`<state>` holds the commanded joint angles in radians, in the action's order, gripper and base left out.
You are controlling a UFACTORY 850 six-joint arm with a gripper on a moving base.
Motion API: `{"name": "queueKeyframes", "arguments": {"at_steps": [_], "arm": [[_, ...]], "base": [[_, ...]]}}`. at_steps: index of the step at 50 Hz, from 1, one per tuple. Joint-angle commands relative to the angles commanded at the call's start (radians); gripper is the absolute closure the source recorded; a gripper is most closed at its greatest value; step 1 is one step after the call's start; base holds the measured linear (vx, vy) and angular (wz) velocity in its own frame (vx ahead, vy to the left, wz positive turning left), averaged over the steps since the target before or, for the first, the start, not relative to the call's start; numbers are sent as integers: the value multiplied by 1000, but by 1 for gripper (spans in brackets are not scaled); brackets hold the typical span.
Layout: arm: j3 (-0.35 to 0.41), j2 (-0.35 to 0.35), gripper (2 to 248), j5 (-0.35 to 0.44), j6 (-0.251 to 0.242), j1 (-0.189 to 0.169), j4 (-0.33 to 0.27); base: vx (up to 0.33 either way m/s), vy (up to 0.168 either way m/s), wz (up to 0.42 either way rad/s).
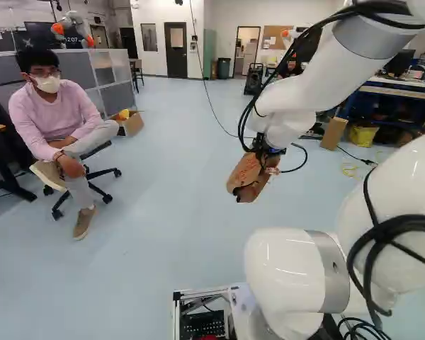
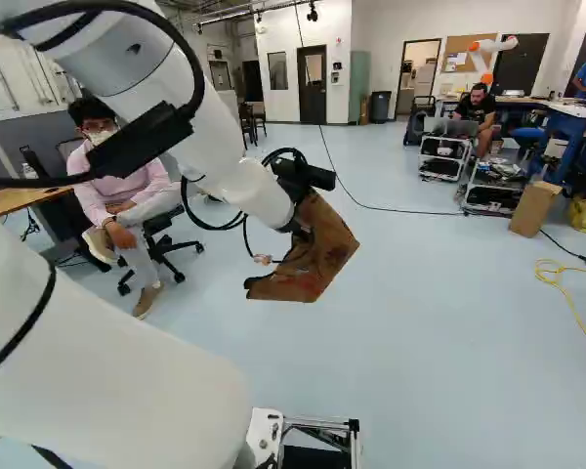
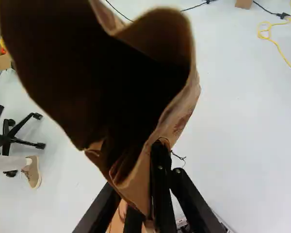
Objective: Pick up the grocery bag from the ground
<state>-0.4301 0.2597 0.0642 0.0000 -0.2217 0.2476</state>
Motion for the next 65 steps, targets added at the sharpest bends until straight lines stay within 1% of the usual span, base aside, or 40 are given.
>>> {"name": "queueKeyframes", "arguments": {"at_steps": [17,33,49,65], "arm": [[4,0,229,9,0,2,-3],[20,1,229,46,0,13,-14],[48,3,229,112,0,31,-34],[88,5,229,208,0,57,-64]], "base": [[0,0,0],[0,0,0],[0,0,0],[0,0,0]]}}
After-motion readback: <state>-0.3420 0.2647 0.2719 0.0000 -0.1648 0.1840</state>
